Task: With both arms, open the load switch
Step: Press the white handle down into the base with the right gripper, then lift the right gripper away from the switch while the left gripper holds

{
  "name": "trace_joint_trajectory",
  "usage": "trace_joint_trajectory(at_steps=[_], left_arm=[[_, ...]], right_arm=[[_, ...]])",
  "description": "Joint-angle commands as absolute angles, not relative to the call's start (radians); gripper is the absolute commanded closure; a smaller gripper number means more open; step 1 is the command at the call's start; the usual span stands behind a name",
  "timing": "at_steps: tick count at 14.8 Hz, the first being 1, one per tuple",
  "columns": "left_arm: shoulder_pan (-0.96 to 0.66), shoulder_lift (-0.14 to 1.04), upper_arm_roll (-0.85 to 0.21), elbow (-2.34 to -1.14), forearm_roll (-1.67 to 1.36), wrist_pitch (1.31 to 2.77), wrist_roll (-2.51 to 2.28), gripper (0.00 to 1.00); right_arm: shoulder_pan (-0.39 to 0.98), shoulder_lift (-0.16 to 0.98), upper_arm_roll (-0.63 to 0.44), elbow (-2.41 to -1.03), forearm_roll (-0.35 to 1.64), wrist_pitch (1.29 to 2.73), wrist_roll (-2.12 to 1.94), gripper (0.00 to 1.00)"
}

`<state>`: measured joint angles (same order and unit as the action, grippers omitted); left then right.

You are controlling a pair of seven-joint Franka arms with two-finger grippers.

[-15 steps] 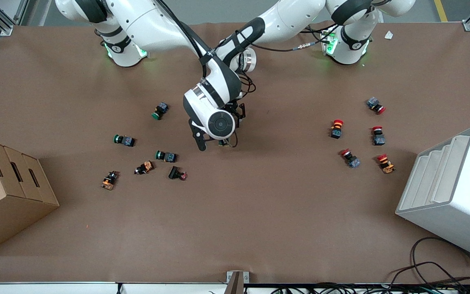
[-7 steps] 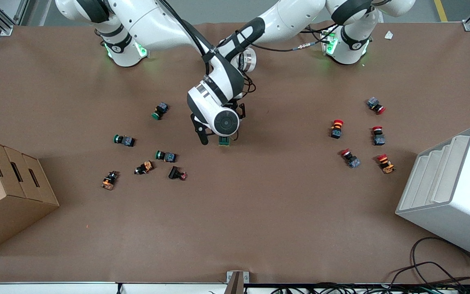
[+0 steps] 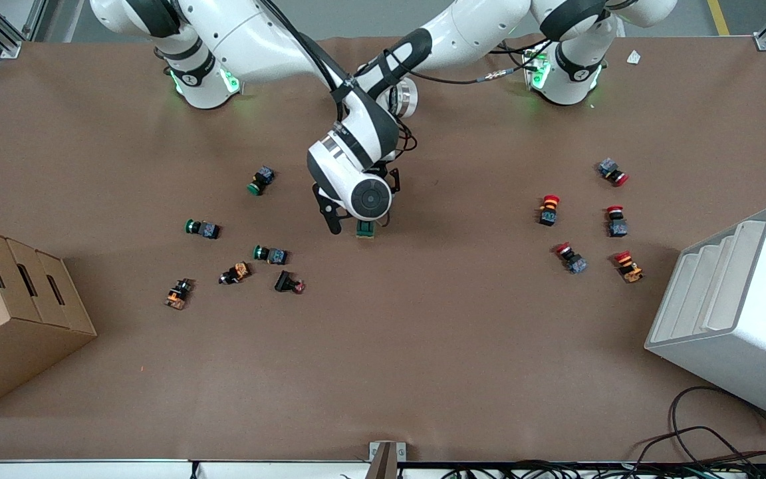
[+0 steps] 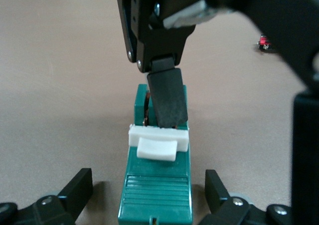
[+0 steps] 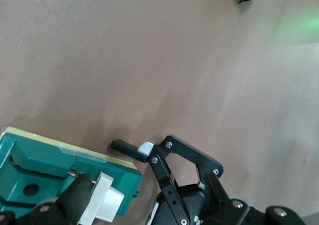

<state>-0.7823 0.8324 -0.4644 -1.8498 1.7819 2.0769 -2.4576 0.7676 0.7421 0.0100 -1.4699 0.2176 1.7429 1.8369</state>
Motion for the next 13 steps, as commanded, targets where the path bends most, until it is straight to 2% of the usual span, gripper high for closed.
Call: trace_joint_trajectory(at_steps=[1,9,13], left_arm=[[-0.782,0.836,-0.463,-1.851,1.798,2.072,-2.477,0.01],[-0.784,0.836,-0.463,-1.852,1.798,2.072,-2.47,0.01],[-0.784,0.836,-0.463,-1.853,1.798,2.072,-2.467,0.01]], right_arm=[[0.782,0.729,0.026,-1.499,0.244,1.749,1.835,0.0],[0.769,0.689,0.02,-1.489,0.098,1.741,1.577,0.0],[0.712,0.643,0.018,-1.489,0.028,1.74,1.383,0.0]])
